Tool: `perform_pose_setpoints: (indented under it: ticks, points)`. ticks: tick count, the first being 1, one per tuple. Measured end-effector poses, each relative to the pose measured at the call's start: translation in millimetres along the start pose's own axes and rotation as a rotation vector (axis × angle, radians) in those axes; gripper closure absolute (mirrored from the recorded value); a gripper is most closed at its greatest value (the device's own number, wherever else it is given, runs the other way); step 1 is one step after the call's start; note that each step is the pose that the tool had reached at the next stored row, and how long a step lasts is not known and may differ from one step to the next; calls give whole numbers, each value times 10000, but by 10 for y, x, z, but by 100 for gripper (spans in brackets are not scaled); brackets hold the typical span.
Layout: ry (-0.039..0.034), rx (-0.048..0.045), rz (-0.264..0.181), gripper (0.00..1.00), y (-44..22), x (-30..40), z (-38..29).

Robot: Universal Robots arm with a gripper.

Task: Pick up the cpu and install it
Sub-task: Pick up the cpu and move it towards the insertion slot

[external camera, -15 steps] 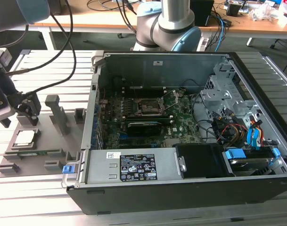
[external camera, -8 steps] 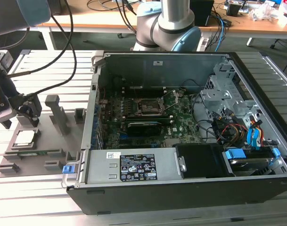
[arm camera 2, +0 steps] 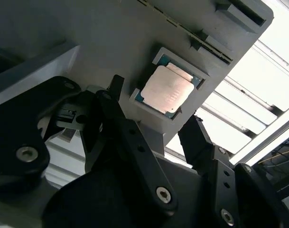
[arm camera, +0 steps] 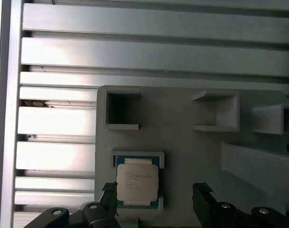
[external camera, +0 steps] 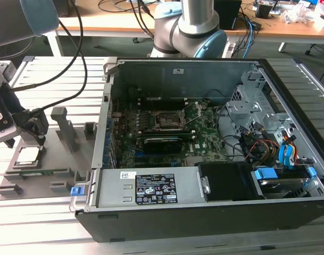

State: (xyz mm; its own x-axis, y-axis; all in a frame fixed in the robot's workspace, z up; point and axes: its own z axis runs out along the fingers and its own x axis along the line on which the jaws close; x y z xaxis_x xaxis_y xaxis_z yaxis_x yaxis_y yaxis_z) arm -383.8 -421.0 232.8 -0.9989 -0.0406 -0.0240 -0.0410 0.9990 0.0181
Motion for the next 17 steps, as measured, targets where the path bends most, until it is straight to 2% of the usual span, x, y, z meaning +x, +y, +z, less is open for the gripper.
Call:
perform_pose_setpoints:
  ticks: [5, 7, 8, 9, 12, 17]
  points:
    - [2, 1, 2, 26, -4, 3, 85]
    - [0, 0, -15, 26, -97, 26, 126]
    - [1, 0, -27, 26, -112, 30, 143]
    - [1, -1, -64, 26, -119, 38, 196]
    - [6, 93, -100, 26, -119, 56, 247]
    - [7, 105, -117, 26, -111, 79, 362]
